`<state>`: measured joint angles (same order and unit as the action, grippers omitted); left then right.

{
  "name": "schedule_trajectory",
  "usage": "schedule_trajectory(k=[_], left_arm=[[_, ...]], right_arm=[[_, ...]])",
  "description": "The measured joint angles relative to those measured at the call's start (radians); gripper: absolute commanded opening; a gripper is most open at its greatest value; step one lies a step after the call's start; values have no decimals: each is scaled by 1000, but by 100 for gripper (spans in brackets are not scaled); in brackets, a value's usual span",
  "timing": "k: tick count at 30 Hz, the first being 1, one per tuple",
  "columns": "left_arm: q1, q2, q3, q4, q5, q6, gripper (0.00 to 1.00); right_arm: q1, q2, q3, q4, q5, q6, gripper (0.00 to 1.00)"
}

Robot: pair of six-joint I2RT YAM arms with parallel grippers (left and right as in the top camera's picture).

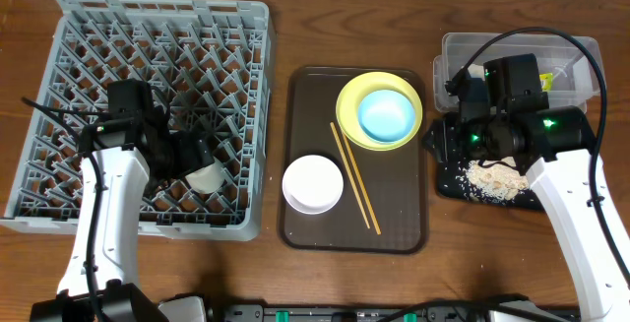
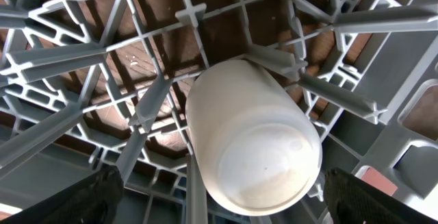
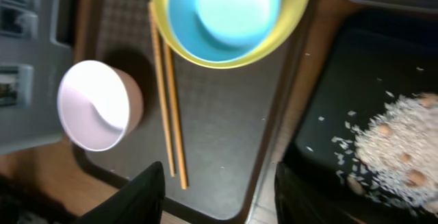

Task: Sort waste into correct bins and load items into the dishwasher
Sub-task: 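Reach the left gripper to the pink-white cup on the tray and grasp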

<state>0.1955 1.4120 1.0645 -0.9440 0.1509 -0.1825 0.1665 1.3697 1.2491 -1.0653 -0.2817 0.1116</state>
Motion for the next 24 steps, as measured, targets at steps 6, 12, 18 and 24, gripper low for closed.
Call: schedule_trajectory(k=[6, 12, 18, 24], left_arm=[[-13, -51, 36, -17, 26, -2, 95], [-217, -179, 84, 10, 26, -32, 96], [-563, -145, 88, 54, -42, -95, 96], [-795, -57, 88, 137, -63, -111, 96]], right_arm=[[-48, -12, 0, -7, 71, -6, 79], [-121, -44, 0, -34, 97, -16, 94], [-164, -47, 0, -44, 101, -17, 97], [-190, -47, 0, -77, 103, -18, 98]])
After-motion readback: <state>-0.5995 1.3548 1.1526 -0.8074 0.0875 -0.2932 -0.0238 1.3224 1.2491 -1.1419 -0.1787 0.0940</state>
